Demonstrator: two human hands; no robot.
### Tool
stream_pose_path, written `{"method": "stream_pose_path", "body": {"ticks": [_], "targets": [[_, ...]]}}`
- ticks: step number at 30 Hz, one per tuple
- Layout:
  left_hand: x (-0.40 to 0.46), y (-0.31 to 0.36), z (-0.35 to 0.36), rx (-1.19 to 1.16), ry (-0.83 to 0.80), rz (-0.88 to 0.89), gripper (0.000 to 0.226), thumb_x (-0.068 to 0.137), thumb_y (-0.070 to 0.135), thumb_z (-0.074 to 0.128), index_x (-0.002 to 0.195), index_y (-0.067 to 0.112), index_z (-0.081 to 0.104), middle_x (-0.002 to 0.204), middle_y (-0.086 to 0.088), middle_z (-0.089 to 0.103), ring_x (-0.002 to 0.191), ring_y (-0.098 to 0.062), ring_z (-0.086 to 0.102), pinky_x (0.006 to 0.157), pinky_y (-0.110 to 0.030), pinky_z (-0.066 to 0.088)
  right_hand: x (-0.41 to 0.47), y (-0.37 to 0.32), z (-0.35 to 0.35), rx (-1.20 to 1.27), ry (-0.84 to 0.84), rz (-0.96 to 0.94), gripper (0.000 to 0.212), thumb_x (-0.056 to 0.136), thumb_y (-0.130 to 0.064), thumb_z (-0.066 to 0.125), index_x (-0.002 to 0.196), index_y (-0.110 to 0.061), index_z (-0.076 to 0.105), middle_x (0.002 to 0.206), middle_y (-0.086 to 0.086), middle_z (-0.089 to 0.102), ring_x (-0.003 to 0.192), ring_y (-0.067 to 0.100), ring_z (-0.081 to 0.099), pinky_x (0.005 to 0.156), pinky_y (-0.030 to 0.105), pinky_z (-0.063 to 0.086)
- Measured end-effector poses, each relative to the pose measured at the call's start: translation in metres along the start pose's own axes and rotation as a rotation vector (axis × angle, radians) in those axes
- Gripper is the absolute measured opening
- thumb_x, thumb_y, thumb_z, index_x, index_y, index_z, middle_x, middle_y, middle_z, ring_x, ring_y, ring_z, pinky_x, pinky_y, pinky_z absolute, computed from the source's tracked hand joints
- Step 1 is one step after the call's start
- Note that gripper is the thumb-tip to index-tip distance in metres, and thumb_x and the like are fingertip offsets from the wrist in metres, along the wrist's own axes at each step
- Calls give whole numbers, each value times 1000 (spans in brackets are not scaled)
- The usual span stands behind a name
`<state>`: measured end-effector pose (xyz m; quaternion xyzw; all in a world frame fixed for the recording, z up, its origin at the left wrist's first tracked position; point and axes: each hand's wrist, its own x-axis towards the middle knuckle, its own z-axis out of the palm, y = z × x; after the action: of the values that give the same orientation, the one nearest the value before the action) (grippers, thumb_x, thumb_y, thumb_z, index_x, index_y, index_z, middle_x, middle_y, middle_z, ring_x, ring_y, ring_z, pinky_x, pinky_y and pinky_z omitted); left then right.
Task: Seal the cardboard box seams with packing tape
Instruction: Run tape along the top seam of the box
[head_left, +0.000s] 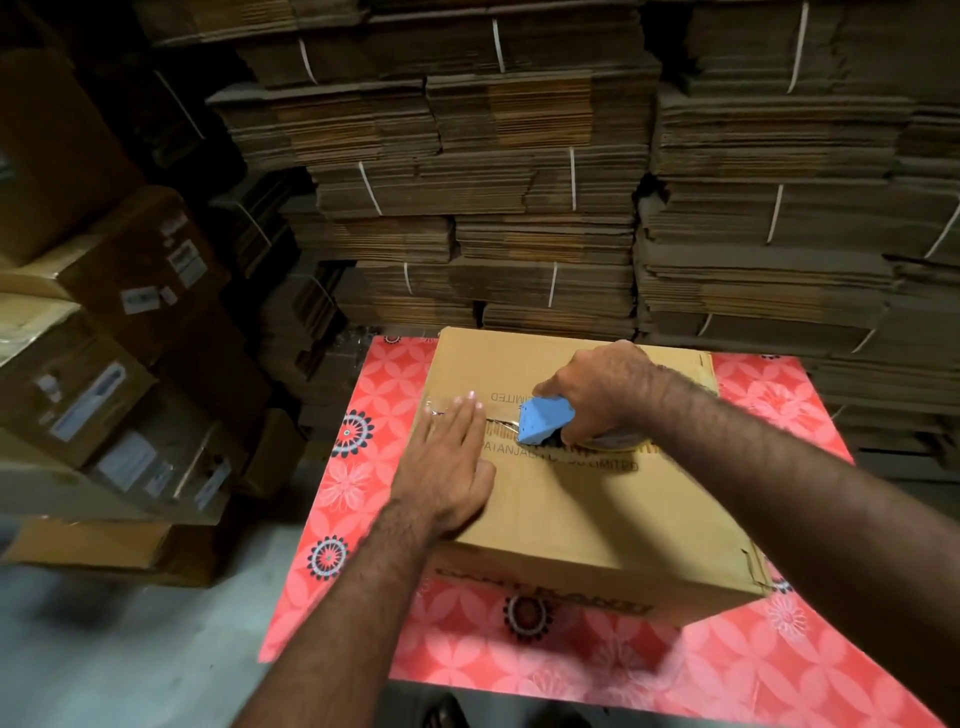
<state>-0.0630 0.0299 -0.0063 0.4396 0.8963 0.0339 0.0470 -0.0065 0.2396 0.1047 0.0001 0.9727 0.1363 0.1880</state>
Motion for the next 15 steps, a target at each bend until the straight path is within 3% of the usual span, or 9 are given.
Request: {"method": "stream_pose_path", "body": {"ticks": [8,12,15], "targets": [[2,6,9,25,-14,10,74,94,52,7,160,21,-2,168,0,-8,154,-15,-5,125,-44,3,-6,4,0,15,11,15,68,86,-59,56,149,-45,34,124,-4,62,93,16,55,69,33,52],[-3,2,11,28,35,-173,84,96,62,15,159,8,2,167,-10,-1,155,-21,0,125,-43,3,-9,8,4,43,38,29,71,84,-62,57,149,-46,33,124,-6,63,100,16,60,76,37,56],[-2,2,10,17,23,-205,84,96,62,15,159,6,3,168,-11,0,154,-21,0,125,-40,-2,-5,2,3,27,1,27,69,85,-62,57,148,-45,36,123,-5,63,100,18,61,77,39,57]]}}
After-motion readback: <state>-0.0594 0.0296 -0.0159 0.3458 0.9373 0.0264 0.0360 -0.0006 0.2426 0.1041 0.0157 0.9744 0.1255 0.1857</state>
